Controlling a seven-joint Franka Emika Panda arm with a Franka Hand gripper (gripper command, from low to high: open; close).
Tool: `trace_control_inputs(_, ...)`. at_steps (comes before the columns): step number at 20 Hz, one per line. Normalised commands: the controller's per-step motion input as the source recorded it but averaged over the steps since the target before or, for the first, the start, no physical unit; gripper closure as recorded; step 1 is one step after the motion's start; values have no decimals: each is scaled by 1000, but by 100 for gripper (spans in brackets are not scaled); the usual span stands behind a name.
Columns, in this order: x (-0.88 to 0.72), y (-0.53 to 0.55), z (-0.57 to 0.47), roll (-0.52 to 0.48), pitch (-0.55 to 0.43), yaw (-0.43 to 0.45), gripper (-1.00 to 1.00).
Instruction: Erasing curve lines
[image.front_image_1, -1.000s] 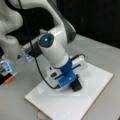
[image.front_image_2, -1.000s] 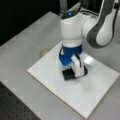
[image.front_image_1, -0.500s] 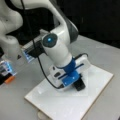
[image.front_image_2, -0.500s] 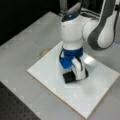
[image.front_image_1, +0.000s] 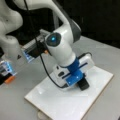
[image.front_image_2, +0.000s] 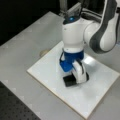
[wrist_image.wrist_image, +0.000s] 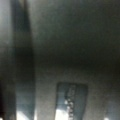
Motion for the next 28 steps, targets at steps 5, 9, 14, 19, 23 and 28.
trace_control_inputs(5,460,269,-432,73,51,-222,100)
trace_control_inputs(9,508,268,-428,46,71,-189,100)
trace_control_inputs(14,548,262,-424,26,82,-125,100)
trace_control_inputs(19,631,280,-408,19,73,-61,100)
trace_control_inputs(23,690,265,-410,20,53,-24,100)
trace_control_inputs(28,639,246,-424,16,51,-47,100)
